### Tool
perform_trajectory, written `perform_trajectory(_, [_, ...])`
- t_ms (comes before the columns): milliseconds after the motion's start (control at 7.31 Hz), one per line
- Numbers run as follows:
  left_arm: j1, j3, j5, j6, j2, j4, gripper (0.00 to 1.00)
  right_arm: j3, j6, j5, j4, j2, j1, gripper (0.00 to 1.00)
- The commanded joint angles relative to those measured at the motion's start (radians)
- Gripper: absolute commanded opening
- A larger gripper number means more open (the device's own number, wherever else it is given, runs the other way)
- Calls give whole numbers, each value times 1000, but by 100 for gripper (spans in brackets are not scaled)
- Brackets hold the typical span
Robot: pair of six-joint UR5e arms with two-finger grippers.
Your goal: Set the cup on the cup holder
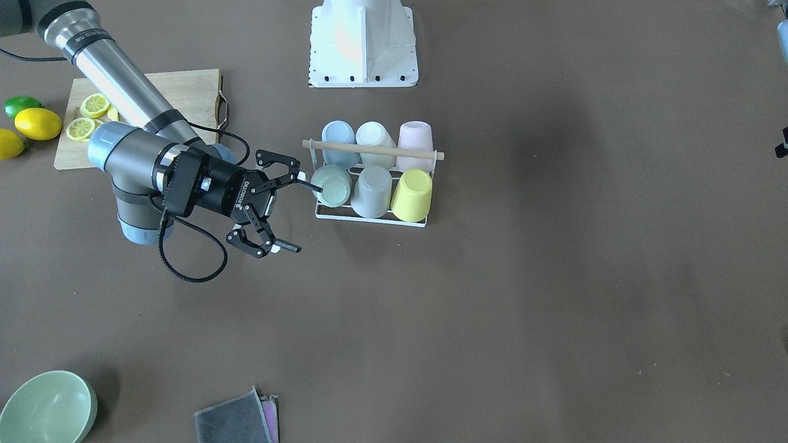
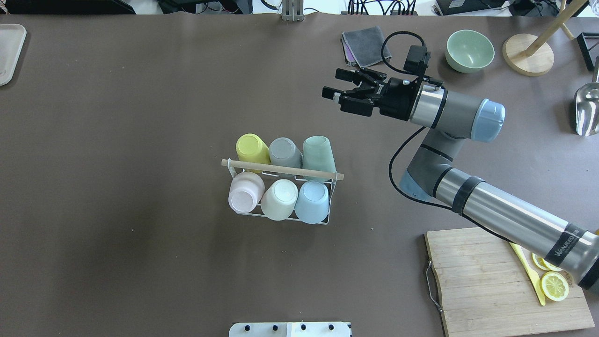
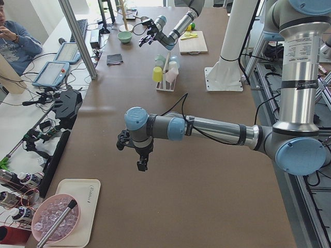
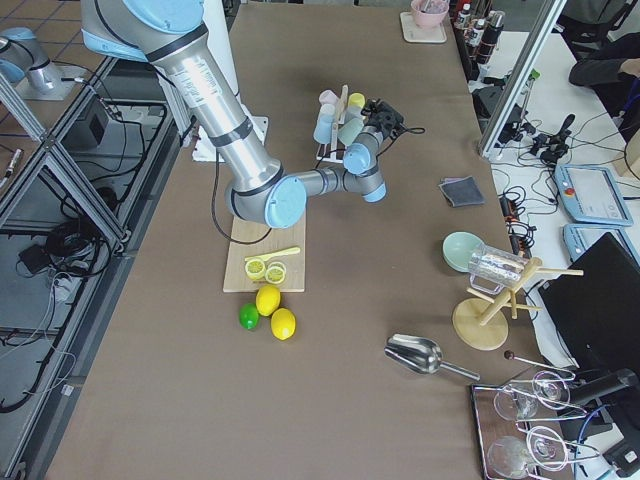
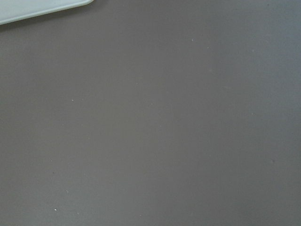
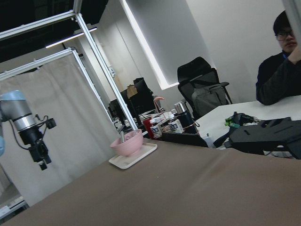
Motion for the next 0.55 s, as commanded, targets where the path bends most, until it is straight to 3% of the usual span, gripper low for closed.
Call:
perform_trajectory(0, [-1,2,-1,-3,25,-1,99,4,3,-1,-225,3,71,100])
perform_trajectory(410, [-1,-5,4,0,36,-2,99,5,4,3,-512,10,117,100])
